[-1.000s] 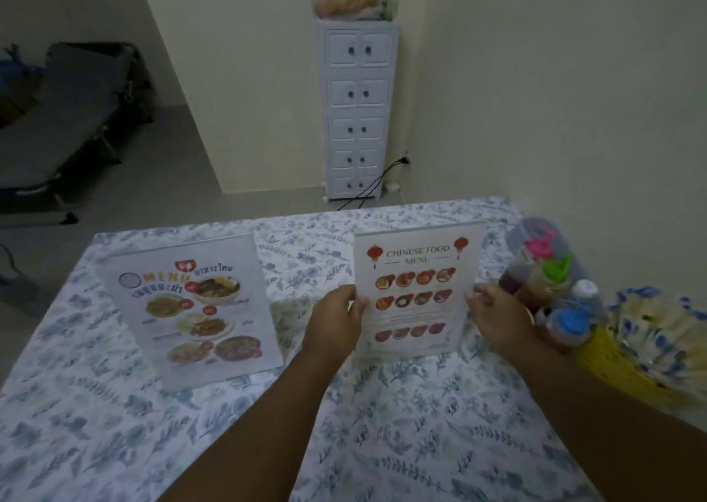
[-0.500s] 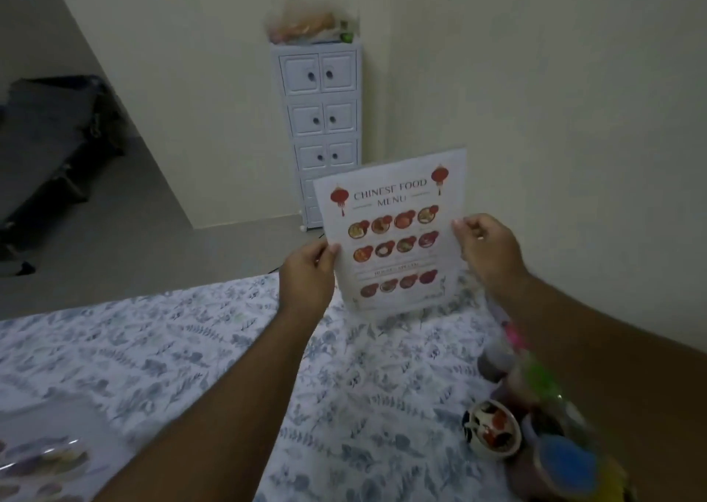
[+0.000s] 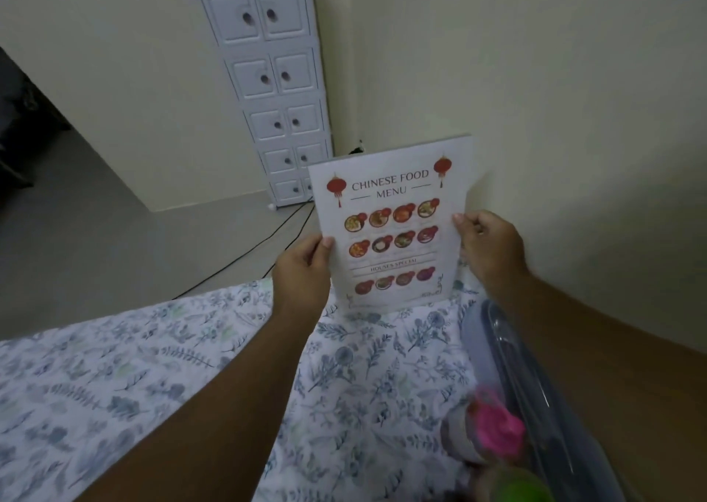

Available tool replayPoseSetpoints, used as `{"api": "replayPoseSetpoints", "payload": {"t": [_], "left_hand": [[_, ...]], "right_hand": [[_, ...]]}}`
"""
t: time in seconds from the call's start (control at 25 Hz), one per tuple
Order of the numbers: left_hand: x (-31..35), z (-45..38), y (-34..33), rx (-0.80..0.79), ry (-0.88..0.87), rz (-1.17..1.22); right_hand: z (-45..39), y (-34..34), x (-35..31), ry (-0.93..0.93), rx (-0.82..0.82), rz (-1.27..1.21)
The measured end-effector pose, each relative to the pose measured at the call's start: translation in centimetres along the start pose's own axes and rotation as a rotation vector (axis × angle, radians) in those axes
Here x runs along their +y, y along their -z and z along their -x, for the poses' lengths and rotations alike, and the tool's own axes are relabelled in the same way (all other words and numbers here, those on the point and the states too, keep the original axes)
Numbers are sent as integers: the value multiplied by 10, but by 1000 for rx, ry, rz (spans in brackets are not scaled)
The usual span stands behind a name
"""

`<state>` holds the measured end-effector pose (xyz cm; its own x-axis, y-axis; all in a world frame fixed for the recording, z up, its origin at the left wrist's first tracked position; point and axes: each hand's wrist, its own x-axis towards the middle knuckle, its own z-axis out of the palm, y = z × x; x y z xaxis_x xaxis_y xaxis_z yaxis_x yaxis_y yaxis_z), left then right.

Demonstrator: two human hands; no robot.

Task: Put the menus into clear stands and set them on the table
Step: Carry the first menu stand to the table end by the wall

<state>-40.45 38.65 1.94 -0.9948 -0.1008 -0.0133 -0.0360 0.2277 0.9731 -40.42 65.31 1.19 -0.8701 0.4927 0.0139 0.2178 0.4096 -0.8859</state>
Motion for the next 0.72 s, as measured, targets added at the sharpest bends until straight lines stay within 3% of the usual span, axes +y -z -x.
{"api": "replayPoseSetpoints", "payload": {"t": [0.24,0.48,0.72], "left_hand": [[-8,0,-3,38,-15,-77],[16,29,29,-31,-43,-349],[34,120,125,-175,-151,-679]], "right_hand": [[6,-10,9,108,78,51],[54,21,-24,106,-213,241],[185,21,-97,396,-221,606]]}}
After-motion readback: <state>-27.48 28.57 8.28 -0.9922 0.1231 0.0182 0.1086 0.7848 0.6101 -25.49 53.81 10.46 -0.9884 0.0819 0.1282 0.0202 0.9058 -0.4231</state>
